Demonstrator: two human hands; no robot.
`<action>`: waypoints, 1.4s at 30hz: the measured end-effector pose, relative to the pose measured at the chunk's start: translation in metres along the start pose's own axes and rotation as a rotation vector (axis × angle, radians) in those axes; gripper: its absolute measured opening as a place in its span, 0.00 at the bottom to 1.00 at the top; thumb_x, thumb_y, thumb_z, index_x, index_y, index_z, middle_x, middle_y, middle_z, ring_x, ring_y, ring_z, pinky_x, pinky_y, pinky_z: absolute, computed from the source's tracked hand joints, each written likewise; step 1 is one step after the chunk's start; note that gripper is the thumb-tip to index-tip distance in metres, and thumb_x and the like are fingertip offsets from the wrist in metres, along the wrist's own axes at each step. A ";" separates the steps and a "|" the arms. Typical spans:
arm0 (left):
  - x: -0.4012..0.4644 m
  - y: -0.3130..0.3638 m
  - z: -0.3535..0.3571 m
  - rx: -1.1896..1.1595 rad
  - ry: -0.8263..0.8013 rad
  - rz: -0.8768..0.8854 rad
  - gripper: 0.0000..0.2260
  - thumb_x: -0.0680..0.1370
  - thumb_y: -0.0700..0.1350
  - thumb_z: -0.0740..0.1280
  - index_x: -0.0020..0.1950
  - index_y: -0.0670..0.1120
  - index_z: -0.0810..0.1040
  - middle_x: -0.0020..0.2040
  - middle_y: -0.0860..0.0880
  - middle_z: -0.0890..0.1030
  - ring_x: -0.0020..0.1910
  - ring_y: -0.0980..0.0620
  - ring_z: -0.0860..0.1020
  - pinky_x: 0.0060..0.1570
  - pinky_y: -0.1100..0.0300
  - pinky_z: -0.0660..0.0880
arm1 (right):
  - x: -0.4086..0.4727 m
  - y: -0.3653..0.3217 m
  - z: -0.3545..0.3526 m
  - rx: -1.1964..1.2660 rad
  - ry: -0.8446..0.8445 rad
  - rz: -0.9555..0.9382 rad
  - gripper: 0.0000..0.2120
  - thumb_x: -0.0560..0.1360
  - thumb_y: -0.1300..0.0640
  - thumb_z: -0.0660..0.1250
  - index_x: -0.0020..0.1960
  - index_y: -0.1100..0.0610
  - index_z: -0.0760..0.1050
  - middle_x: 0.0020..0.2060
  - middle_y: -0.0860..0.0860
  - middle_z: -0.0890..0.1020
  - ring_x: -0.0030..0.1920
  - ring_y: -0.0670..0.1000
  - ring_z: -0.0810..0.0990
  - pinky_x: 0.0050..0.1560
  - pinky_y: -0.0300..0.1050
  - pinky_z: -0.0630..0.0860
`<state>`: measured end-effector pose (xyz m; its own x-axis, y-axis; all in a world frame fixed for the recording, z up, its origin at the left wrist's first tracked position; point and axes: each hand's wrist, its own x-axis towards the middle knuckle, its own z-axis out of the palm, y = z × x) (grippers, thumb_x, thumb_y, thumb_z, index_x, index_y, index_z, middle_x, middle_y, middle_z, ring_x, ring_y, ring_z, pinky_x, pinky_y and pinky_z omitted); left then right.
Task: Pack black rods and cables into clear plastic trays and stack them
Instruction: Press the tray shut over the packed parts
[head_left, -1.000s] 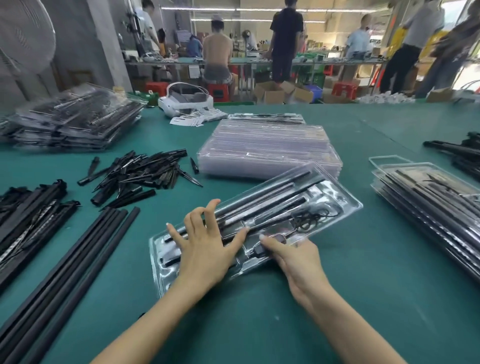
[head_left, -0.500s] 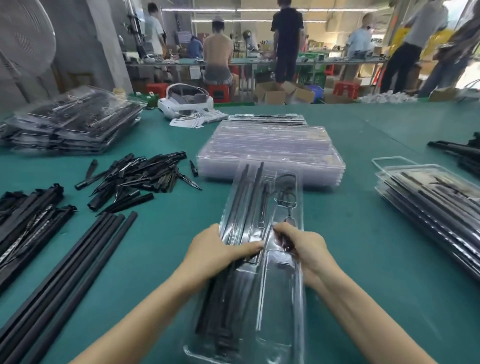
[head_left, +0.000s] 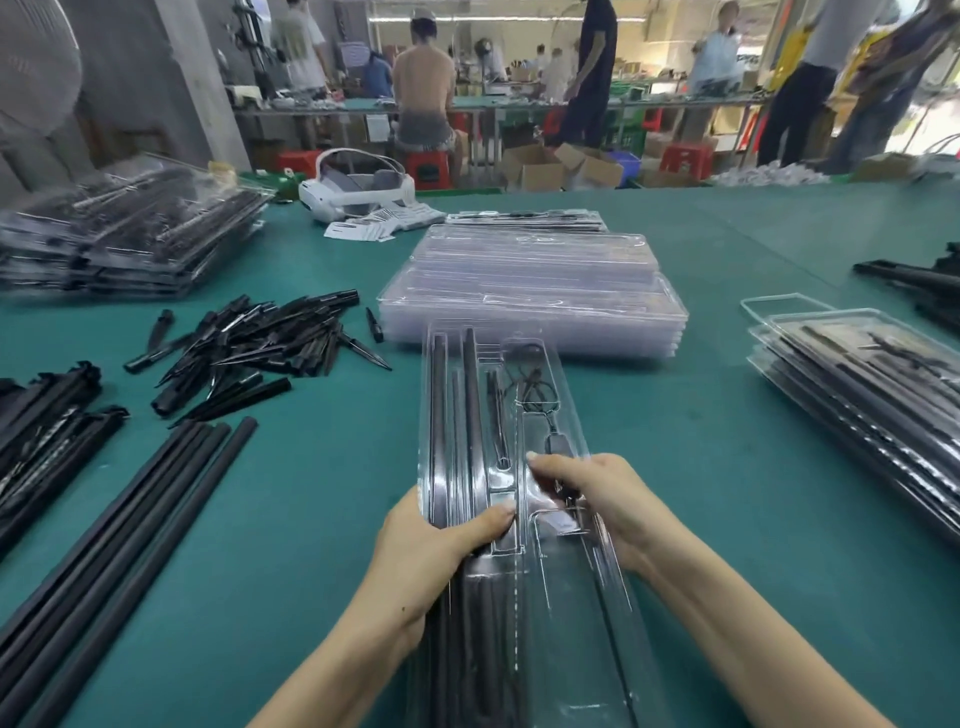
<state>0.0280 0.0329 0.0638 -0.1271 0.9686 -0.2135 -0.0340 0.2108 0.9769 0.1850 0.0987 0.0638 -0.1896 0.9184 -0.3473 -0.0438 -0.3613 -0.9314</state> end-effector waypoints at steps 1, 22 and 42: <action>-0.001 -0.001 0.000 -0.016 -0.001 -0.001 0.15 0.69 0.42 0.76 0.54 0.46 0.80 0.46 0.50 0.86 0.46 0.52 0.84 0.43 0.61 0.79 | 0.000 0.000 0.000 -0.023 -0.010 -0.012 0.10 0.72 0.58 0.72 0.37 0.62 0.75 0.33 0.59 0.75 0.35 0.54 0.74 0.41 0.50 0.70; -0.005 -0.008 0.000 -0.115 0.020 0.008 0.19 0.68 0.44 0.76 0.58 0.46 0.79 0.50 0.49 0.85 0.50 0.49 0.83 0.53 0.50 0.78 | -0.005 0.001 0.000 0.007 -0.122 -0.079 0.07 0.71 0.62 0.72 0.35 0.62 0.81 0.30 0.54 0.83 0.31 0.47 0.81 0.38 0.38 0.78; -0.011 -0.012 0.001 -0.008 0.103 0.096 0.21 0.65 0.51 0.77 0.57 0.52 0.78 0.50 0.55 0.84 0.50 0.57 0.82 0.54 0.54 0.76 | -0.009 -0.003 0.009 0.002 -0.048 -0.121 0.11 0.73 0.58 0.71 0.33 0.59 0.77 0.26 0.52 0.79 0.25 0.44 0.75 0.27 0.33 0.73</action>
<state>0.0303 0.0200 0.0545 -0.2308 0.9657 -0.1190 -0.0250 0.1164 0.9929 0.1782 0.0902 0.0710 -0.2299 0.9465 -0.2266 -0.0711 -0.2485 -0.9660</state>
